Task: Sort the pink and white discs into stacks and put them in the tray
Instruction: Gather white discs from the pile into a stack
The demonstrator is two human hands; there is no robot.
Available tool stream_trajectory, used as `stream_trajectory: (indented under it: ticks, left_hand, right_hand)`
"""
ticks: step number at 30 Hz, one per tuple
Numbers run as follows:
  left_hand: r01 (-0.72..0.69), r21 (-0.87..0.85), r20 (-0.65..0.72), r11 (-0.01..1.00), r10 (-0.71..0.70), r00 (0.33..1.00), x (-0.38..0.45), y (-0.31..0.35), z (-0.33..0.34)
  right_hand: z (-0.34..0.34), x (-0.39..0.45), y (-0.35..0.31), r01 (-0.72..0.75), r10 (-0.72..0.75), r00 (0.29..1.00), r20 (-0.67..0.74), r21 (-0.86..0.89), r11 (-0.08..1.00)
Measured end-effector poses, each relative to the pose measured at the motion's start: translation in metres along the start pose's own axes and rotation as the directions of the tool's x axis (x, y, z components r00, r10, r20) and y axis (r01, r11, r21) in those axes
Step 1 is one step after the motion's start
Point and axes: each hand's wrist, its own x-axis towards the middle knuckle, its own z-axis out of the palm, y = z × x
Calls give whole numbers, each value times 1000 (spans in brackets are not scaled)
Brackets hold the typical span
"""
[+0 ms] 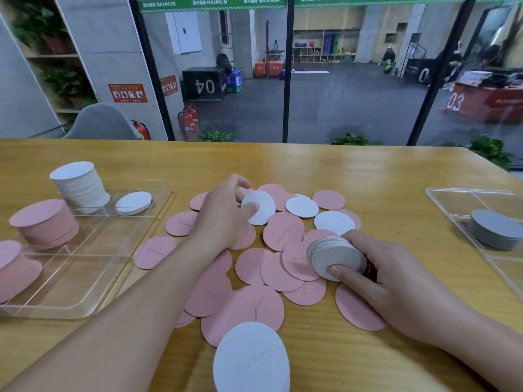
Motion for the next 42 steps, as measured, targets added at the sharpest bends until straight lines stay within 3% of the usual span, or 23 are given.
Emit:
stream_trajectory:
  ticks: [4, 10, 15, 25, 32, 35, 38, 42]
  left_hand:
    - [19, -213, -86, 977, -38, 996, -4, 1, -8]
    - [79, -489, 87, 869, -42, 995, -22, 14, -15]
    - [70, -470, 253, 880, 58, 966, -35, 26, -18]
    - [-178, -424, 261, 888, 308, 915, -48, 41, -7]
    - [-155, -505, 427, 849, 401, 811, -55, 46, 11]
    - [-247, -392, 390, 886, 403, 828, -49, 41, 21]
    - [-373, -63, 302, 926, 374, 877, -32, 34, 26]
    - [-417, 164, 451, 894, 308, 838, -18, 22, 31]
  right_hand:
    - [-1, 0, 0, 4, -4, 1000, 5, 22, 1000]
    - [-1, 0, -1, 14, -14, 1000, 17, 21, 1000]
    - [-2, 0, 0, 36, -36, 999, 15, 10, 999]
    - [-3, -1, 1, 46, -46, 999, 8, 9, 999]
    - [-2, -1, 2, 78, -78, 997, 5, -9, 997]
    - [1, 1, 4, 100, -99, 995, 20, -41, 994]
    - [2, 1, 4, 96, -95, 995, 20, -46, 994]
    - [1, 2, 2, 87, -86, 996, 34, -45, 995]
